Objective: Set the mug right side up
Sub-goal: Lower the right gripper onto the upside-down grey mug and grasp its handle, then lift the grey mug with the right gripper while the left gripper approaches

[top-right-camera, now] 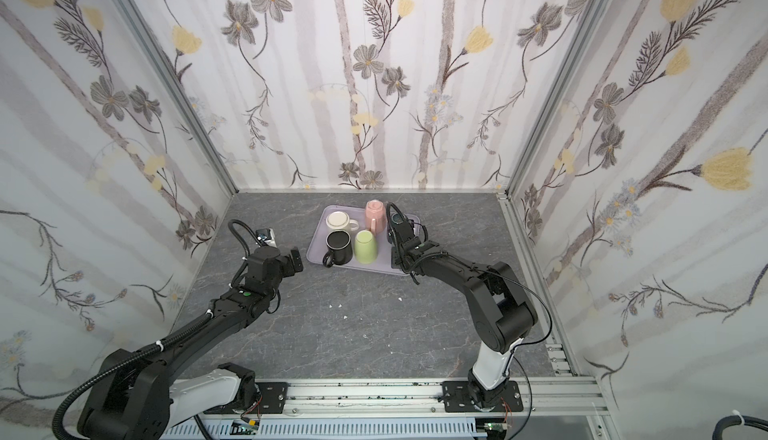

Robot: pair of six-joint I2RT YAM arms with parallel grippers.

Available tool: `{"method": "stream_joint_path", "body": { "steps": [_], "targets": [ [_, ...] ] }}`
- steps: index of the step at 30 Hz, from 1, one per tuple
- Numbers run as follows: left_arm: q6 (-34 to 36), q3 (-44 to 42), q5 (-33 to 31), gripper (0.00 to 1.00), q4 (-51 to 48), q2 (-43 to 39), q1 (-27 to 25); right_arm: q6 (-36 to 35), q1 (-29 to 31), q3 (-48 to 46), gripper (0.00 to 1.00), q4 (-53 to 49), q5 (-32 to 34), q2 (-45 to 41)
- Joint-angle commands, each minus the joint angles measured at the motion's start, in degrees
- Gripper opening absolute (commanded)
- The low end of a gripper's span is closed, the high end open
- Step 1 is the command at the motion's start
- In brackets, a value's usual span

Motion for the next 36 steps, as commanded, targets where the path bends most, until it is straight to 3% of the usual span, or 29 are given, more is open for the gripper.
{"method": "stream_joint_path", "body": {
  "steps": [1, 13, 18, 23, 26, 36],
  "targets": [
    [-0.76, -0.22, -0.03, 1.00, 0.86, -0.54, -0.05, -0.49, -0.47, 0.73, 0.40, 0.30, -0.97, 0.57],
    [-1.03, -0.31, 0.61, 1.00, 0.53, -1.02, -0.01, -0.90, -1.45, 0.98, 0.26, 0.49, -2.20, 1.55],
    [-1.08, -0.37, 0.62, 1.00, 0.33, -1.51, 0.00, -1.00, -1.53, 0.94, 0.25, 0.47, -2.20, 1.88],
    [-1.11, -0.40, 0.79, 1.00, -0.19, -2.33, -0.04, -1.00, -1.62, 0.73, 0.16, 0.51, -1.60, 1.70],
    [-1.18, -0.48, 0.93, 1.00, -0.33, -2.95, -0.01, -1.01, -1.62, 0.49, 0.04, 0.82, -1.20, 1.37],
    [-2.76, -0.59, 3.09, 1.00, -0.90, -4.49, -0.06, -1.87, -1.79, -2.40, 0.00, 4.29, -3.82, -2.08]
  ]
}}
